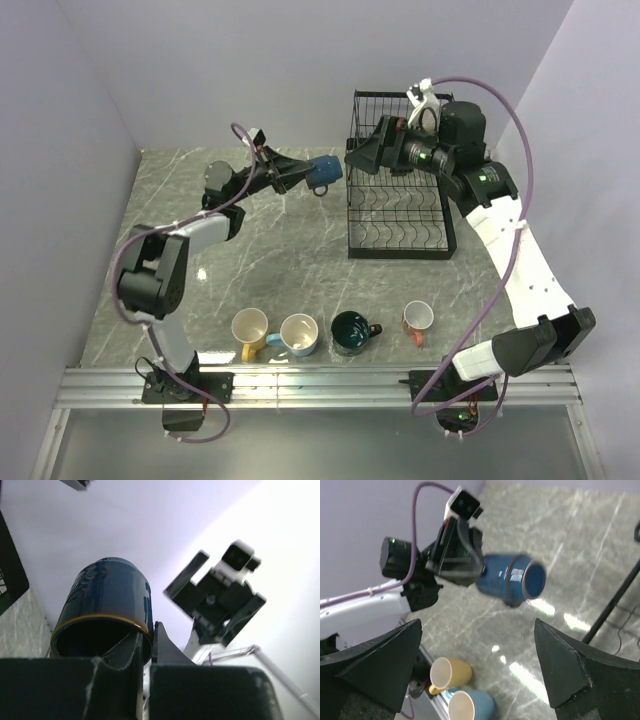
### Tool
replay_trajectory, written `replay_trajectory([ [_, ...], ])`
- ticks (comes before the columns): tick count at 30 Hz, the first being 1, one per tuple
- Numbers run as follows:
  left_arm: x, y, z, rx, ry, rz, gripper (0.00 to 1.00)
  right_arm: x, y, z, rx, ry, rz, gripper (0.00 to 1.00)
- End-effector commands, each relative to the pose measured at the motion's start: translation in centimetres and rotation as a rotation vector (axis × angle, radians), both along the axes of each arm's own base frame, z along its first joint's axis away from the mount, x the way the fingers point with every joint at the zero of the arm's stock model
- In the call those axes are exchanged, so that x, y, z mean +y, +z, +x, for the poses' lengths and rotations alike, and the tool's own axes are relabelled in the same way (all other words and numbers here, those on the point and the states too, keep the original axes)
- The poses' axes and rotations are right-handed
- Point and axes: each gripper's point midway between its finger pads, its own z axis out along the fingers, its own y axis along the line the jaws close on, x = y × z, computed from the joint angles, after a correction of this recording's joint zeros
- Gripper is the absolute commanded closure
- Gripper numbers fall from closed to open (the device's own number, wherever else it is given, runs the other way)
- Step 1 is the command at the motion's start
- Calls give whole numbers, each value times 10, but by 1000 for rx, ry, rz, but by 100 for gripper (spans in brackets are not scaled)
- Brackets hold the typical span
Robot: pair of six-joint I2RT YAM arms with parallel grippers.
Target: Load the cups into the dish rack
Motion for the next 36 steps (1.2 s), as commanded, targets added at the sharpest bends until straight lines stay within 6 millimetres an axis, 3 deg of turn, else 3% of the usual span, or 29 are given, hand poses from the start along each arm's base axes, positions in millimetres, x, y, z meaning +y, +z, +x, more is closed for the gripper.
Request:
replay_trajectory([
  [1, 41, 98, -65, -202, -154, -413, 99, 1, 5, -4, -46, 25, 5, 0],
  [8, 27, 102, -75, -214, -212, -457, 100, 5, -11, 3, -19, 29, -1, 0],
  [13, 16, 121, -91, -262, -289, -507, 100, 13, -30, 5, 34, 54, 43, 0],
  [20, 18, 132, -104, -273, -311, -525, 100, 18, -18, 12, 9, 71, 78, 0],
  [27, 24, 143, -117, -296, -321, -532, 100, 17, -10, 6, -8, 90, 82, 0],
  [33, 27, 151, -127, -315, -336, -537, 99, 13, -18, 4, 13, 80, 71, 0],
  [36, 29, 157, -131, -330, -343, -541, 100, 0, -20, 6, 1, 52, 33, 0],
])
